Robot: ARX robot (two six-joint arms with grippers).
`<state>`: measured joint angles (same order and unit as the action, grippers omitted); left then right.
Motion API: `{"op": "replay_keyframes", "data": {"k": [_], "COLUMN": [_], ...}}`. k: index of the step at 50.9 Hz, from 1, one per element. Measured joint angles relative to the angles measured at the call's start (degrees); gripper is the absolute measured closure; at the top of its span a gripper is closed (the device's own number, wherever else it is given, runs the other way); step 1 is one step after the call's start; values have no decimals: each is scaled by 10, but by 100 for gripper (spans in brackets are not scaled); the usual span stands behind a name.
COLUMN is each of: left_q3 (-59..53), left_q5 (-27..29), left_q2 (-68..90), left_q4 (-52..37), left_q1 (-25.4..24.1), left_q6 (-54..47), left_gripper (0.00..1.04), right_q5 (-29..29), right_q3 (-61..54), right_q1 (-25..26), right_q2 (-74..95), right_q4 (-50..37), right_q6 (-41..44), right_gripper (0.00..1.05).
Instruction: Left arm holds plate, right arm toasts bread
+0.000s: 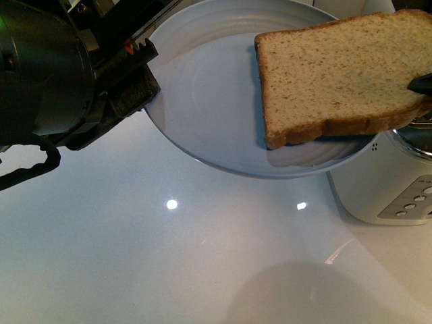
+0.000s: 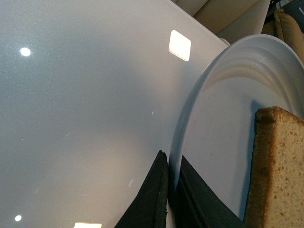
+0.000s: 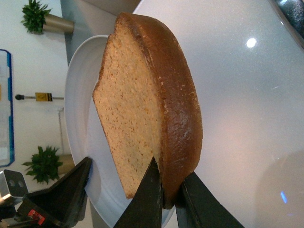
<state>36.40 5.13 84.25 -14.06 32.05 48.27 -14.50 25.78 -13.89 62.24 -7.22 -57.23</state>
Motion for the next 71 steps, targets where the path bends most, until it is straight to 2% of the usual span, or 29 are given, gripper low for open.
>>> {"op": "replay_keyframes", "data": {"k": [14,28,39,48,57,71], "left_q3": [0,0,0,0,0,0], "left_q5": [0,0,0,0,0,0], "left_q2": [0,0,0,0,0,0], "left_q4": [0,0,0,0,0,0], "left_q1": [0,0,0,0,0,0], "left_q6": [0,0,0,0,0,0], "left_gripper": [102,102,102,102,102,102], "right_q5": [-14,-19,52,110,144,181], "right_q3": [39,161,209,189,164,162], "right_q1": [33,108,148,146,133,119], "right_q2": [-43,-68,-62,-38,3,70], "right_q4": [49,107,124,109,78,70], "right_q6": [23,106,241,354,437,500], "right_gripper": [102,102,102,102,102,102]}}
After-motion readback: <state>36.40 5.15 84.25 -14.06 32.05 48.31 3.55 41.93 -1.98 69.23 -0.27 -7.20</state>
